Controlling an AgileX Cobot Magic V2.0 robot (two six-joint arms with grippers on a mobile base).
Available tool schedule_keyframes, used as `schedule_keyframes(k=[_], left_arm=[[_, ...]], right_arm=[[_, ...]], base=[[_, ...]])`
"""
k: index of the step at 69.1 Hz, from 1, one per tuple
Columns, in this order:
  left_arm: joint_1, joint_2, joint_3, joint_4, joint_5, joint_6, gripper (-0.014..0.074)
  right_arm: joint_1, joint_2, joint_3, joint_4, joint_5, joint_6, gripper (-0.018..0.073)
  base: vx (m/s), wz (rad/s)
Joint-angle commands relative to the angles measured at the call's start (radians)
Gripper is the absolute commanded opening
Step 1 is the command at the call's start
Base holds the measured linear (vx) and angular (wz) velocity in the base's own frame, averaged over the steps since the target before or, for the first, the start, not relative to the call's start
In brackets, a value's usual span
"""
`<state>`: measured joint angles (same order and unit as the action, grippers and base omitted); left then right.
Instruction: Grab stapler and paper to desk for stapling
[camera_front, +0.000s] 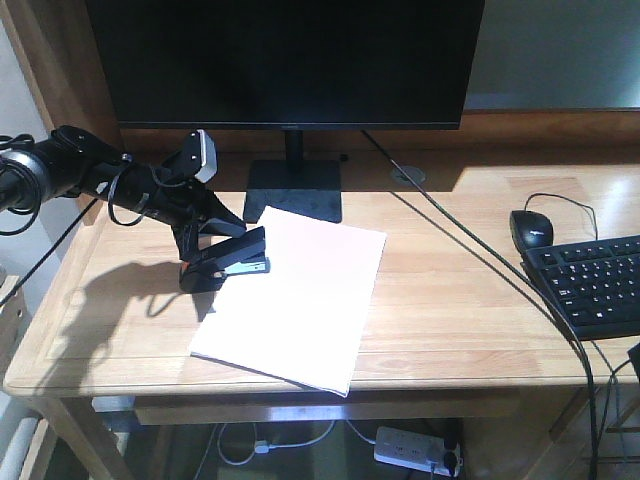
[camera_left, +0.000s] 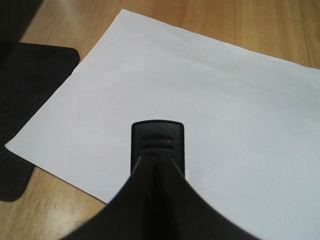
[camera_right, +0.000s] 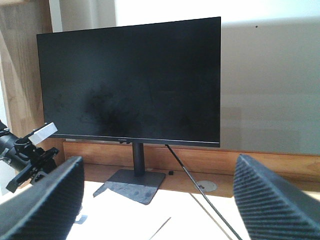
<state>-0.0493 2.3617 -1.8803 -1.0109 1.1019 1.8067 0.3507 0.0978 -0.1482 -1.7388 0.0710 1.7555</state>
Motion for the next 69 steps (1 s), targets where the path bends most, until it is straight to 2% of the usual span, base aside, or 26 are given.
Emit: schedule_keyframes(k=[1,52,69], left_arm=[[-0.003,-0.065,-0.027,-0.064,0.015,-0.01,-0.0006],[-0.003,-0.065,-0.027,-0.066,0.008,-0.009,-0.0006],[-0.017,-0.065,-0.027,-0.08,0.005,0.037,-0.0006]], right_arm=[[-0.005,0.008,-0.026,-0.056,0.012,-0.003,0.057],[-0.005,0.008,-0.026,-0.056,0.012,-0.003,0.057],[-0.005,0.008,-0.026,-0.056,0.012,-0.003,0.057]], base=[[0.0,0.0],[0.0,0.0],[0.0,0.0]])
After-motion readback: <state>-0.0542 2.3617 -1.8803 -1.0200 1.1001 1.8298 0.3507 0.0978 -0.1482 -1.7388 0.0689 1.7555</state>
